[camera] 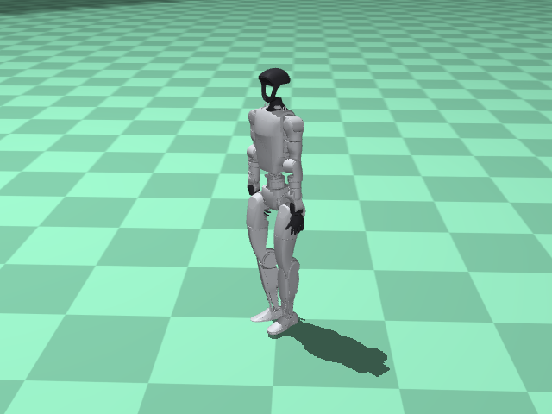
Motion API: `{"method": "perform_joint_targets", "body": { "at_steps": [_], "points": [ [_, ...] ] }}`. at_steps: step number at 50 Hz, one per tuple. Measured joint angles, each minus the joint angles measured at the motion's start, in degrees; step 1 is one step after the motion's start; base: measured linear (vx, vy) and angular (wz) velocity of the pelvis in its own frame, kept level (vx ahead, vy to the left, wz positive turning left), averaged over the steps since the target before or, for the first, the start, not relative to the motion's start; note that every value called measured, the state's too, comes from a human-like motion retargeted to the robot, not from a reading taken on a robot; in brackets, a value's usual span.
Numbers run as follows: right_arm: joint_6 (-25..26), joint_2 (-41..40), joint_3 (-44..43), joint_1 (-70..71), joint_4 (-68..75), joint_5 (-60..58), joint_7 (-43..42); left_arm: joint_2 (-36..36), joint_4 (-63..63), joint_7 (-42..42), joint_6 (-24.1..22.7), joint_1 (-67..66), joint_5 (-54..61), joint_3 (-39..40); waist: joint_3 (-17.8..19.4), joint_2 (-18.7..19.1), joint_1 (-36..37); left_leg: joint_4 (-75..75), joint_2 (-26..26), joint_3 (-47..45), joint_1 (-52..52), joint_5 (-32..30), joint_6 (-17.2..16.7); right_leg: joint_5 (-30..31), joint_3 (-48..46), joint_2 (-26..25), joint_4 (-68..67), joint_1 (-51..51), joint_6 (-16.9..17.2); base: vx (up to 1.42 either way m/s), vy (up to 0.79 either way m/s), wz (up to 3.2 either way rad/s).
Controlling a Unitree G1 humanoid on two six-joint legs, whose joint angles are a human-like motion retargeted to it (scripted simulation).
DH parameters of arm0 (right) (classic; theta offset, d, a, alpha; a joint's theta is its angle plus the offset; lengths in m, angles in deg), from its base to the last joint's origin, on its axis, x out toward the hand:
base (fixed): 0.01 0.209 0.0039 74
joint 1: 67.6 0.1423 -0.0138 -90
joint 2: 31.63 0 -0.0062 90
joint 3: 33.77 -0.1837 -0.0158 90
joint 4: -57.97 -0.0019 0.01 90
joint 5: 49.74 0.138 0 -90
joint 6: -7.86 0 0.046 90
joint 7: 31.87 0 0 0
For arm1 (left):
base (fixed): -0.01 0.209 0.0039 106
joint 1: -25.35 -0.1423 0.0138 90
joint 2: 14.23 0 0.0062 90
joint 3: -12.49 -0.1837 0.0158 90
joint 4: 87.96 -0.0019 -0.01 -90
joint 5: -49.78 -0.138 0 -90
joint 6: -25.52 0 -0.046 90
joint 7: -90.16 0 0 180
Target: In place motions
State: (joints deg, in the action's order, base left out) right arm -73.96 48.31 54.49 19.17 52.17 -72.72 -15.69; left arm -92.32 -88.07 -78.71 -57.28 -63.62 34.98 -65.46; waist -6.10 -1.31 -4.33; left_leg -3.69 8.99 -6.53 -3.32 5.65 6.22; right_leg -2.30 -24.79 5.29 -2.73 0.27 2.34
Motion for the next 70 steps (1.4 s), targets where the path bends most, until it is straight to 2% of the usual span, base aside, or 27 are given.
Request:
{"method": "perform_joint_targets", "body": {
  "at_steps": [13, 19, 32, 43, 46, 50, 62, 70],
  "points": [
    [-0.8, -1.1, 0.7, -0.4, -2.1, -1.6, 1.1, -0.5, -2.1, -0.3, -0.1, -0.6, -0.7, -0.6, 1.1, -1.6, 1.6, 0.1, 1.0, 2.4, 0.4, -1.1, 0.1, -0.6, -3.2, 0.8, 0.5, -2.1, 0.0, -0.02, -0.03, 0.27],
    [-0.8, -1.2, 0.9, -0.2, -2.1, -1.9, 1.1, -0.3, -2.8, -0.4, -0.1, -0.9, -0.9, -1.1, 0.6, -0.7, -1.5, 1.9, 1.8, 5.7, 2.2, -1.1, 1.1, -1.0, -6.4, 0.2, 0.6, -2.4, 0.1, 0.00, -0.01, 0.39],
    [-0.6, -1.2, 0.4, -0.4, -2.0, -1.8, 1.1, -1.0, -1.4, -0.1, 0.4, -0.6, -1.1, -1.9, 0.9, -0.8, 4.4, -1.2, -0.6, -4.7, -2.4, -1.4, 1.5, 0.4, 3.4, -1.4, 0.7, -0.6, -0.6, 0.05, 0.03, -0.68],
    [-0.1, -1.2, -0.3, 0.2, -1.5, -0.9, 0.9, -1.2, -1.2, -0.7, 0.8, -0.8, -1.5, -2.2, -0.4, 0.1, 4.4, -0.6, -2.1, -9.5, -2.1, -0.3, 2.4, 1.0, 8.4, -3.5, 0.6, 0.6, -0.8, 0.17, 0.06, -0.47],
    [-0.1, -1.2, -0.2, 0.5, -1.6, -0.8, 0.9, -1.2, -1.1, -0.8, 0.8, -0.9, -1.8, -2.4, -0.5, 0.5, 3.8, -0.6, -2.4, -10.0, -1.9, 0.0, 2.5, 1.2, 9.0, -4.0, 0.5, 0.9, -0.8, 0.14, 0.01, -0.17],
    [-0.2, -1.3, -0.4, 0.7, -1.9, -0.8, 0.9, -1.0, -1.0, -0.8, 0.7, -0.9, -1.6, -2.4, -1.4, 1.0, -2.4, -0.3, -2.6, -5.0, -0.6, 1.1, 1.1, 0.6, 4.5, -3.3, 0.6, 0.9, -0.5, 0.13, -0.01, 0.88],
    [0.2, -1.4, 0.1, 1.4, -1.1, -0.8, 0.8, -0.8, -0.8, -0.7, 0.7, -1.1, -1.8, -2.6, -1.7, 1.1, 1.2, -0.3, -3.7, -11.6, -0.8, 1.8, 1.5, 1.2, 10.9, -5.3, 0.8, 1.5, -1.3, 0.10, -0.05, -0.51],
    [0.3, -1.1, -0.4, 2.1, -0.9, -0.9, 1.0, -0.8, -1.0, -0.5, 0.7, -1.2, -1.6, -3.0, -2.4, 2.2, -2.0, -0.3, -3.7, -9.3, -0.5, 2.3, 1.2, 1.1, 8.6, -5.0, 0.7, 1.9, -1.0, 0.02, -0.01, 0.19]
  ]
}}
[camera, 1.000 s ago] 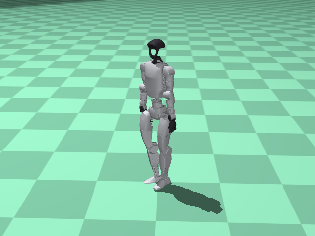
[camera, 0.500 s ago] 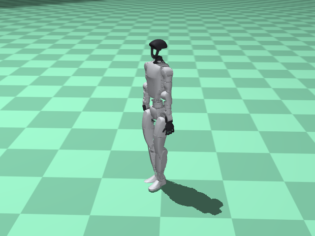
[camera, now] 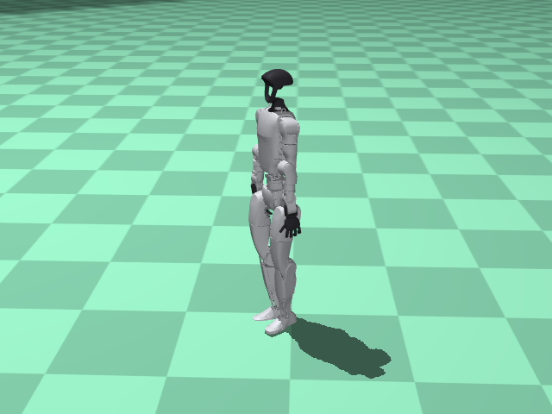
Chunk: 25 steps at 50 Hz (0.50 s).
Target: In place motions
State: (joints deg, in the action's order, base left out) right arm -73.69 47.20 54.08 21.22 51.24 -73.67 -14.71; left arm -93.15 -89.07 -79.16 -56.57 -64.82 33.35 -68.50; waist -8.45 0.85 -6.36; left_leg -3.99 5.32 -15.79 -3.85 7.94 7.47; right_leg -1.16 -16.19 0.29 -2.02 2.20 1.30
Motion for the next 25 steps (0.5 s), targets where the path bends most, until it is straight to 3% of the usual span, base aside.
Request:
{"method": "perform_joint_targets", "body": {
  "at_steps": [25],
  "points": [
    [0.2, 0.1, 2.3, 1.5, 0.6, -0.2, 0.0, 0.5, 0.6, 0.3, -0.1, -0.3, 0.5, 0.0, 0.5, 0.3, -2.0, -0.3, 1.0, 4.8, -0.3, -0.7, 0.1, -0.3, -4.5, 1.7, -0.1, -0.6, 0.7, -0.05, 0.02, 0.17]
  ]
}}
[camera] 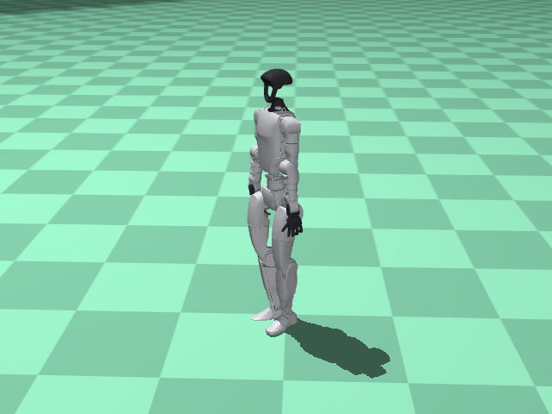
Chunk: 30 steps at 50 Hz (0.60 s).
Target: In place motions
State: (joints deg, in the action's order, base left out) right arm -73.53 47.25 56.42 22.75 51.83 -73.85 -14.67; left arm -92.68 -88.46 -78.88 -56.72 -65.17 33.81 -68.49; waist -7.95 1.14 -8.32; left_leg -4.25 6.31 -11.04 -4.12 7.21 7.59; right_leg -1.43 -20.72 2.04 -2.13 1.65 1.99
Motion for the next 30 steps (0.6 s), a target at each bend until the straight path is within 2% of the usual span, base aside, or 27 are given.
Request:
{"method": "perform_joint_targets", "body": {
  "at_steps": [7, 15, 23, 30],
  "points": [
    [0.0, -0.1, -0.1, -0.5, 0.3, 0.7, -0.1, 0.2, 0.2, 0.3, 0.2, 0.3, -0.6, 0.3, -0.5, 0.5, 1.3, -0.5, 0.6, 1.9, -1.2, -0.8, -0.5, -0.6, -1.9, 0.7, 0.2, -0.3, 0.2, -0.18, 0.00, 0.27],
    [-0.8, -0.1, -1.3, -3.0, 0.4, 2.2, 0.0, -0.3, 1.3, 0.4, 0.2, 2.3, -1.6, -1.5, 0.9, -1.5, 6.8, -1.2, 2.5, 4.2, -2.5, -3.4, 0.0, -2.0, -5.8, 2.2, 0.2, -2.5, 0.3, -0.17, -0.05, 0.62],
    [-1.6, -0.1, -1.4, -5.5, 0.1, 2.6, -0.3, -1.7, -0.2, 0.9, -0.1, 5.4, -3.0, -6.3, 4.1, -4.9, 12.1, 0.2, 6.1, 11.1, -0.5, -6.3, -0.1, -4.0, -14.1, 5.2, 0.4, -6.8, 0.9, -0.13, -0.14, 1.17],
    [-2.8, -0.9, 0.1, -6.6, -1.6, -0.1, -0.3, -3.2, -0.8, 1.2, -0.2, 10.7, -6.1, -11.3, 10.2, -6.9, 21.5, 1.0, 8.1, 14.1, 1.5, -9.1, -0.7, -5.8, -20.3, 6.8, 0.0, -11.0, 1.6, -0.13, -0.15, 0.74]
  ]
}}
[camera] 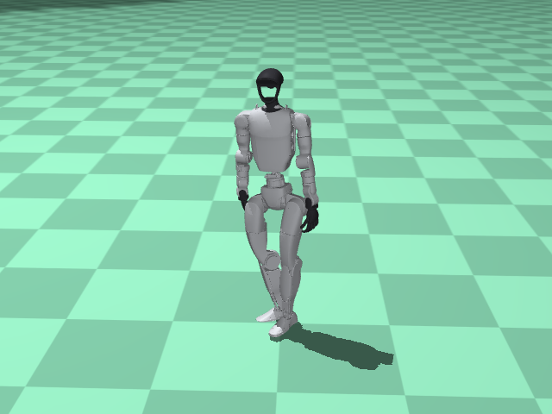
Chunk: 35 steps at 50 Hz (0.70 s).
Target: In place motions
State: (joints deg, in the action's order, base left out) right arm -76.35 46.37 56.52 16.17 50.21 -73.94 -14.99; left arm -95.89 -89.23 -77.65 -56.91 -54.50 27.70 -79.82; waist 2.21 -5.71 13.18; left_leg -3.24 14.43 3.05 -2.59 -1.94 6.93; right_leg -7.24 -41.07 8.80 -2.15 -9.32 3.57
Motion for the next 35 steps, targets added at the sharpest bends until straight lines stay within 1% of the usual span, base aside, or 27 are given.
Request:
{"method": "perform_joint_targets", "body": {
  "at_steps": [4, 7, 13, 18, 22, 27, 35],
  "points": [
    [-0.6, -0.5, 0.8, -0.5, -0.2, -1.2, -0.3, 0.0, -0.6, 0.2, 0.2, 2.3, 0.0, -2.1, 1.8, -0.2, 3.0, 0.1, 1.6, 3.5, -0.2, -1.8, 0.5, -1.1, -2.6, -0.2, -0.1, -1.9, 0.6, -0.06, -0.17, 0.91],
    [-0.7, -1.1, 0.9, -0.6, -0.1, -0.6, -0.7, 0.1, -1.1, -0.1, 0.4, 3.4, -0.7, -3.7, 2.3, -0.6, 3.8, 0.6, 2.8, 7.0, 0.0, -2.9, 0.4, -1.8, -6.5, -0.1, -0.2, -3.3, 1.1, -0.02, -0.16, 1.11],
    [-0.2, -1.2, 2.1, -0.6, -0.2, -1.8, -0.3, 0.5, -1.7, -1.1, 0.5, 3.6, 0.6, -3.4, 2.1, -1.1, 4.3, 1.9, 4.0, 11.6, 0.9, -4.1, 0.3, -2.5, -11.5, -0.2, -0.2, -4.6, 1.8, -0.01, -0.09, 0.71],
    [-0.1, -1.1, 3.7, -0.4, -1.2, -4.9, -0.3, 0.8, -2.8, -1.6, 0.4, 3.0, 2.4, -1.8, 0.9, -1.0, 1.8, 3.4, 4.6, 14.4, 2.4, -4.8, 1.0, -2.7, -14.1, -0.8, 0.0, -4.9, 2.1, 0.03, -0.02, 0.43],
    [-0.2, -1.1, 4.0, -0.7, -1.4, -5.7, -0.6, 1.1, -3.3, -2.1, 0.4, 2.5, 3.5, -0.4, 0.4, -0.8, 0.4, 3.7, 4.5, 14.3, 2.9, -4.8, 1.3, -2.5, -13.8, -0.8, 0.0, -4.9, 2.0, 0.00, 0.00, 0.00],
    [-0.1, -0.9, 3.0, -0.9, -0.8, -3.9, -0.5, 0.9, -3.9, -2.3, 0.4, 2.2, 3.5, -0.4, -0.3, -1.0, -1.1, 3.6, 3.9, 12.5, 2.8, -3.7, 1.5, -2.1, -11.9, -0.4, 0.0, -4.1, 1.7, 0.03, 0.04, -0.32],
    [0.6, -0.8, 2.0, 0.3, -0.4, -4.0, 0.0, 0.5, -3.9, -1.9, 0.2, 0.9, 3.3, 0.5, -1.3, -0.9, -4.0, 3.2, 2.4, 6.4, 3.1, -0.3, 3.1, -0.6, -4.9, -0.7, 0.0, -1.4, 0.4, 0.03, 0.11, -0.73]
  ]
}}
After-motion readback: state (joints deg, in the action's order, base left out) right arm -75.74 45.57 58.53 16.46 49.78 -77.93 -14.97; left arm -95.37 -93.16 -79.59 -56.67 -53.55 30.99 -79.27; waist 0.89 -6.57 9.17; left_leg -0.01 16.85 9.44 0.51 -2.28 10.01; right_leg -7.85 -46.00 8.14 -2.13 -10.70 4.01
